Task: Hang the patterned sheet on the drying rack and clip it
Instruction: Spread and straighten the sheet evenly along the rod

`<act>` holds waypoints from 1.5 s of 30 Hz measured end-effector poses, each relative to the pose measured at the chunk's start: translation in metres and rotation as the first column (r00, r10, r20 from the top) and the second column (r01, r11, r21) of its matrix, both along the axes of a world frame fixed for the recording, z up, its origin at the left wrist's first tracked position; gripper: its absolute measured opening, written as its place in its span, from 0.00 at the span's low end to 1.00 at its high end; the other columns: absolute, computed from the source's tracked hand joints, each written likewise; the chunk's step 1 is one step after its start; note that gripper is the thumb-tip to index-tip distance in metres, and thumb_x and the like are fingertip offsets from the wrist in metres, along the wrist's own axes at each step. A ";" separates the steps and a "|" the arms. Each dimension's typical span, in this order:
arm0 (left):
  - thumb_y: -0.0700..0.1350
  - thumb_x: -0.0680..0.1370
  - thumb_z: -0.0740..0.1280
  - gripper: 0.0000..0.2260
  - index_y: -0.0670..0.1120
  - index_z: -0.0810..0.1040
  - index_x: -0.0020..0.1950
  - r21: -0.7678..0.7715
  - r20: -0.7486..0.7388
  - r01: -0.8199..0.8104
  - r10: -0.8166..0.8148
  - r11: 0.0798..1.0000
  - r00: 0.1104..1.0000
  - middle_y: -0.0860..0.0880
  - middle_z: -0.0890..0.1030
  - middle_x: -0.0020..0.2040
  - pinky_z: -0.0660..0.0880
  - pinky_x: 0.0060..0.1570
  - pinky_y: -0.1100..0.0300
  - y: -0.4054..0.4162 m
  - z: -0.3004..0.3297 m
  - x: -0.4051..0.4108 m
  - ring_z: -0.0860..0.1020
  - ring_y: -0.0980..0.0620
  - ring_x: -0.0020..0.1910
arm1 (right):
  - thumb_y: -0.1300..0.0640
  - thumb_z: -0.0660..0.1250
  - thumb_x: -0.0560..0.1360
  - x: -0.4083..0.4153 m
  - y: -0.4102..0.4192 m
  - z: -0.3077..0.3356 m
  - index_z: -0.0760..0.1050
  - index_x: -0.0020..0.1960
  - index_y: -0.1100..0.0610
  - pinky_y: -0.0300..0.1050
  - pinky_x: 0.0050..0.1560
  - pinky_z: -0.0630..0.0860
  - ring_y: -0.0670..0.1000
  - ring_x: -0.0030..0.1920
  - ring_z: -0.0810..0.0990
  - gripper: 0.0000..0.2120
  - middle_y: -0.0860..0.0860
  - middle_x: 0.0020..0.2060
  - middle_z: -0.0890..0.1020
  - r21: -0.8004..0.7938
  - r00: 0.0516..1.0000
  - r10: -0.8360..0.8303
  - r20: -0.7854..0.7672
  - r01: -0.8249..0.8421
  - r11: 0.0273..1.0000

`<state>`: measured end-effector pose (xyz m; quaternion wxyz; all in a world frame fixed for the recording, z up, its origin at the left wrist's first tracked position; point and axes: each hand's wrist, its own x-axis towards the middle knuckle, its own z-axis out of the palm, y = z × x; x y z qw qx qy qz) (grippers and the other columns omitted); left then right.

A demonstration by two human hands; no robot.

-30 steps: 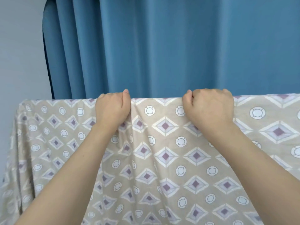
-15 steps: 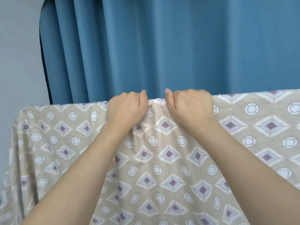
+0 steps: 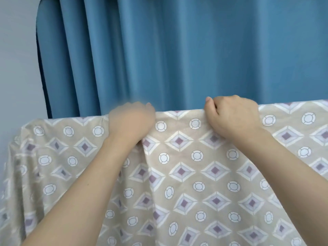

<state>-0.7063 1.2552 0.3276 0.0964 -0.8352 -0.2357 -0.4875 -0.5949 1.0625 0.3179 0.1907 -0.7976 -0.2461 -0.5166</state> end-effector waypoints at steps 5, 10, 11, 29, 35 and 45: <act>0.52 0.83 0.49 0.21 0.45 0.68 0.34 0.012 -0.011 0.052 -0.052 0.999 0.999 0.48 0.71 0.34 0.64 0.40 0.55 -0.003 0.002 -0.005 0.71 0.42 0.39 | 0.46 0.46 0.82 -0.043 0.057 0.011 0.64 0.31 0.55 0.46 0.32 0.59 0.56 0.34 0.69 0.25 0.48 0.27 0.69 -0.081 0.973 0.229 -0.026 -0.231 0.970; 0.53 0.83 0.48 0.22 0.45 0.72 0.36 0.049 -0.004 0.069 -0.069 0.996 0.998 0.46 0.71 0.35 0.65 0.40 0.54 0.020 -0.003 -0.022 0.69 0.42 0.38 | 0.46 0.47 0.81 -0.053 0.083 0.004 0.64 0.27 0.56 0.45 0.30 0.57 0.56 0.30 0.69 0.27 0.49 0.24 0.67 -0.095 0.991 0.133 0.001 -0.132 0.987; 0.53 0.83 0.48 0.23 0.45 0.72 0.36 0.049 0.004 0.064 -0.064 0.997 0.998 0.47 0.71 0.35 0.65 0.40 0.54 0.028 -0.003 -0.026 0.69 0.42 0.37 | 0.46 0.47 0.81 -0.054 0.085 0.003 0.64 0.27 0.56 0.44 0.30 0.57 0.56 0.29 0.68 0.27 0.49 0.24 0.68 -0.089 0.993 0.121 -0.001 -0.121 0.989; 0.51 0.82 0.45 0.25 0.45 0.74 0.33 0.063 0.061 -0.047 0.043 0.997 0.997 0.43 0.82 0.38 0.66 0.51 0.51 0.090 -0.008 -0.060 0.79 0.41 0.42 | 0.50 0.47 0.82 -0.084 0.109 0.012 0.66 0.32 0.56 0.45 0.31 0.59 0.55 0.30 0.68 0.22 0.51 0.30 0.71 -0.145 0.990 0.135 -0.027 -0.138 0.980; 0.51 0.83 0.48 0.22 0.46 0.71 0.34 0.057 0.034 -0.041 0.039 0.998 0.999 0.42 0.82 0.40 0.62 0.42 0.53 0.104 0.000 -0.077 0.78 0.40 0.43 | 0.45 0.44 0.82 -0.117 0.162 0.020 0.65 0.33 0.53 0.47 0.37 0.63 0.57 0.36 0.70 0.24 0.50 0.30 0.70 -0.271 0.942 0.325 -0.084 -0.335 0.903; 0.50 0.81 0.46 0.24 0.44 0.70 0.31 0.017 0.177 -0.093 0.089 0.995 0.980 0.44 0.78 0.33 0.69 0.49 0.49 0.165 -0.016 -0.111 0.74 0.41 0.38 | 0.48 0.45 0.81 -0.106 0.166 0.013 0.69 0.29 0.57 0.43 0.32 0.62 0.52 0.27 0.66 0.27 0.52 0.28 0.72 -0.200 0.985 0.146 -0.088 -0.162 0.966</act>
